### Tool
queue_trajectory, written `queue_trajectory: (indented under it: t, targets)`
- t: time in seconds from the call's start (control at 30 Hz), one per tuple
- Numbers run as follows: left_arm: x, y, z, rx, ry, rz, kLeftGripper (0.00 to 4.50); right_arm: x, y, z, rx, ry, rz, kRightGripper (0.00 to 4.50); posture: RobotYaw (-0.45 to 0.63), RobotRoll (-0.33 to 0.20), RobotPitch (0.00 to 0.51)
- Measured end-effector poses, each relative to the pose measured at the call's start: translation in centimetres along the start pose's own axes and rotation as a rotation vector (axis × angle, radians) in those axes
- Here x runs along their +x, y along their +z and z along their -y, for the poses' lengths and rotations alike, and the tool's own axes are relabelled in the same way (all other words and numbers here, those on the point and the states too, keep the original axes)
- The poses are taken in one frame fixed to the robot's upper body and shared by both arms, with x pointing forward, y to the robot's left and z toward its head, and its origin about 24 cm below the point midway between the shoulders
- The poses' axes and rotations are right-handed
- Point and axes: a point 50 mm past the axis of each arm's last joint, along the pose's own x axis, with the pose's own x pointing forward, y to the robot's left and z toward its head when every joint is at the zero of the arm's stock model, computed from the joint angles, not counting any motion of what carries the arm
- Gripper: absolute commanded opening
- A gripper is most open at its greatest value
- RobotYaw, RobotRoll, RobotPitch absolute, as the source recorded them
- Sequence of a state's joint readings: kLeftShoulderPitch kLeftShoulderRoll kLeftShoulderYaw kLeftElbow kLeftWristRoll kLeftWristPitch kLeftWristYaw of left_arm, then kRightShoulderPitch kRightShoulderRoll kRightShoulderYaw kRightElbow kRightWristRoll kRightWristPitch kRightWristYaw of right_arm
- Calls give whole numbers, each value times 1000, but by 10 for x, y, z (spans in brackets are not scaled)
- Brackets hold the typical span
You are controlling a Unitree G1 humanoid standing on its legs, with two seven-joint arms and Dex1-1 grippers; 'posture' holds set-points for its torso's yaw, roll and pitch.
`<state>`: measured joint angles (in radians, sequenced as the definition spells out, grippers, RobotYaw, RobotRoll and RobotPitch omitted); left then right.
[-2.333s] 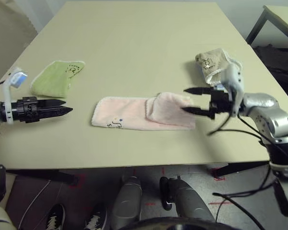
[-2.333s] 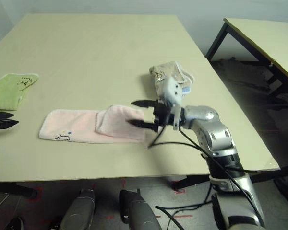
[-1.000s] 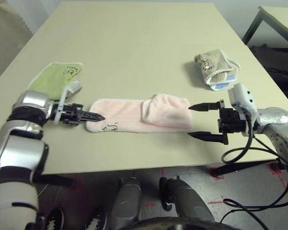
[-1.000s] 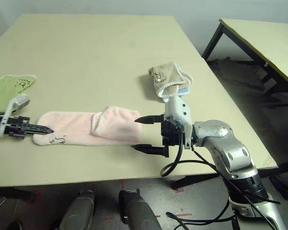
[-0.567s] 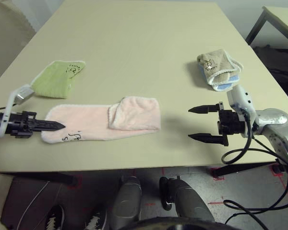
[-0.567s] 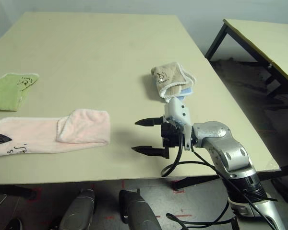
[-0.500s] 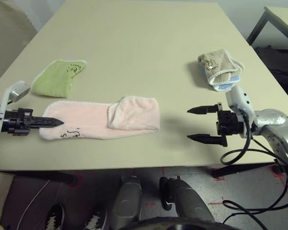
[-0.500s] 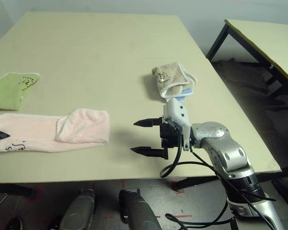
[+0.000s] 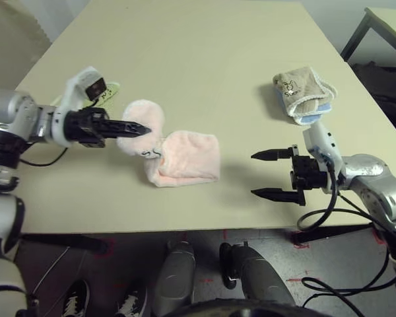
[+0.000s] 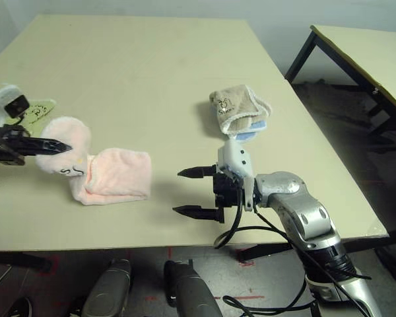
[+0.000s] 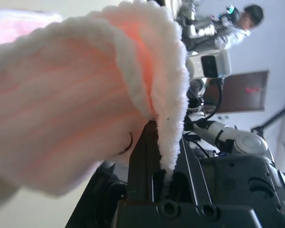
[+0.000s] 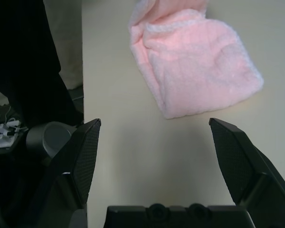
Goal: Fold the towel and set it aside.
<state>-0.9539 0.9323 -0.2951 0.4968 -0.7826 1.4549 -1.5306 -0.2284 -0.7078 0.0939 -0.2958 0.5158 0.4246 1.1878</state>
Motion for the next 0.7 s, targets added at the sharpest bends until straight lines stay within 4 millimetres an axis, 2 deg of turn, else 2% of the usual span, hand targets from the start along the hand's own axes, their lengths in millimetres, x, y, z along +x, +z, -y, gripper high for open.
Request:
queue_trajectory:
  t: [0.37,0.53,0.63,0.7]
  targets:
    - [64,10,-21,45,-70,13,26,2,0,-5,13,-18,15,4500,-11,0,165]
    - [83,9,-28,66,-71,10,26,3,0,-5,16,-32,24,4500,-23,0,163]
    - [87,2,-37,45,-57,6,744,6,1,-5,19,-40,39,4500,-23,0,163]
    - [89,-3,-42,31,-48,2,1426,7,2,-4,16,-41,42,4500,-19,0,164]
